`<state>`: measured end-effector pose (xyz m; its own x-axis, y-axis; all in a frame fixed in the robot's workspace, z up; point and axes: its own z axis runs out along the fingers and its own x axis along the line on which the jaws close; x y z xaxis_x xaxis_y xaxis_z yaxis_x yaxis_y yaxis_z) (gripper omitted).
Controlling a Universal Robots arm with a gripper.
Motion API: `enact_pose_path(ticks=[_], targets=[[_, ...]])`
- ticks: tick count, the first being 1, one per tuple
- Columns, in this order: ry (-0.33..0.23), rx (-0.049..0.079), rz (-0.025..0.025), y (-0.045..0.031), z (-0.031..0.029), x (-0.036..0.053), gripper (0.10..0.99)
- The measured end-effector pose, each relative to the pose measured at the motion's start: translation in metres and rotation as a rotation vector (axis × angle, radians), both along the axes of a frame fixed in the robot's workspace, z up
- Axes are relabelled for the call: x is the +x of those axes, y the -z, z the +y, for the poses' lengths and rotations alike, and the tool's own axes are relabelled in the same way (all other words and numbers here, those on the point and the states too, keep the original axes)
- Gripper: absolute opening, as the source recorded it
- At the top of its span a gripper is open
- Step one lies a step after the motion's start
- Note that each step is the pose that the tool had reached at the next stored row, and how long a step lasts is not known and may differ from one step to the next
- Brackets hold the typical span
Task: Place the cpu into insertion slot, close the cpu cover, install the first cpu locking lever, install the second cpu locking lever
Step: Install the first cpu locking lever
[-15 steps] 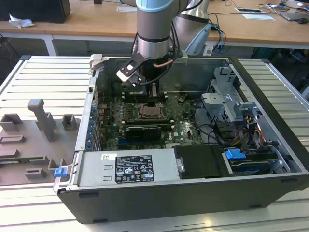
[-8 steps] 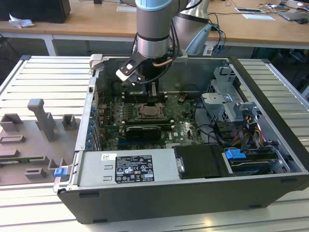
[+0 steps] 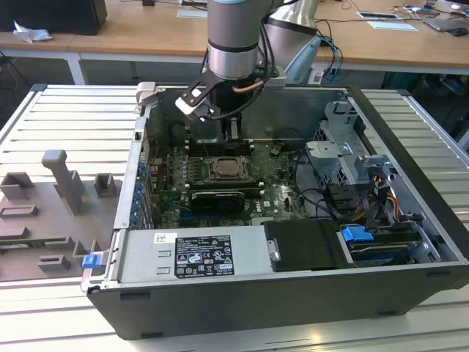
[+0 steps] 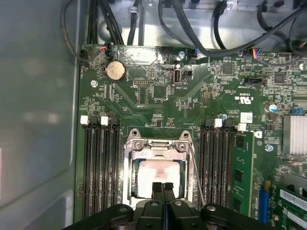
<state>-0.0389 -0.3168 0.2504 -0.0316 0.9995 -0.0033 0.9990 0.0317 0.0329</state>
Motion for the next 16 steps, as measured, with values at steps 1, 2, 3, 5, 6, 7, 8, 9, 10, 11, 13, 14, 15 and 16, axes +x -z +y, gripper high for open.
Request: enact_pose_path(ticks=[1, 2, 3, 5, 6, 7, 8, 9, 10, 11, 13, 14, 15, 16], targets=[[0.000, 0.000, -0.0001, -0.0048, 0.0000, 0.0000, 0.106], [0.000, 0.000, -0.0002, -0.0091, 0.0000, 0.0000, 0.106], [0.000, -0.001, 0.0001, -0.0140, 0.0000, 0.0000, 0.106], [-0.016, -0.002, -0.0002, -0.0142, 0.0000, 0.0000, 0.106], [-0.035, -0.002, -0.0002, -0.0142, 0.0000, -0.0001, 0.106], [-0.053, -0.002, -0.0002, -0.0142, 0.0000, -0.0001, 0.106], [-0.075, -0.002, -0.0001, -0.0142, 0.0000, -0.0001, 0.106], [-0.091, -0.002, -0.0001, -0.0142, 0.0000, -0.0001, 0.106], [-0.108, -0.002, -0.0001, -0.0142, 0.0000, -0.0001, 0.106], [-0.141, -0.002, -0.0002, -0.0142, 0.0000, -0.0001, 0.106], [-0.162, -0.002, -0.0003, -0.0142, 0.0000, -0.0001, 0.106], [-0.175, -0.002, -0.0003, -0.0142, 0.0000, -0.0001, 0.106], [-0.183, -0.002, -0.0003, -0.0142, 0.0000, -0.0001, 0.106], [-0.188, -0.002, -0.0003, -0.0142, 0.0000, -0.0001, 0.106]])
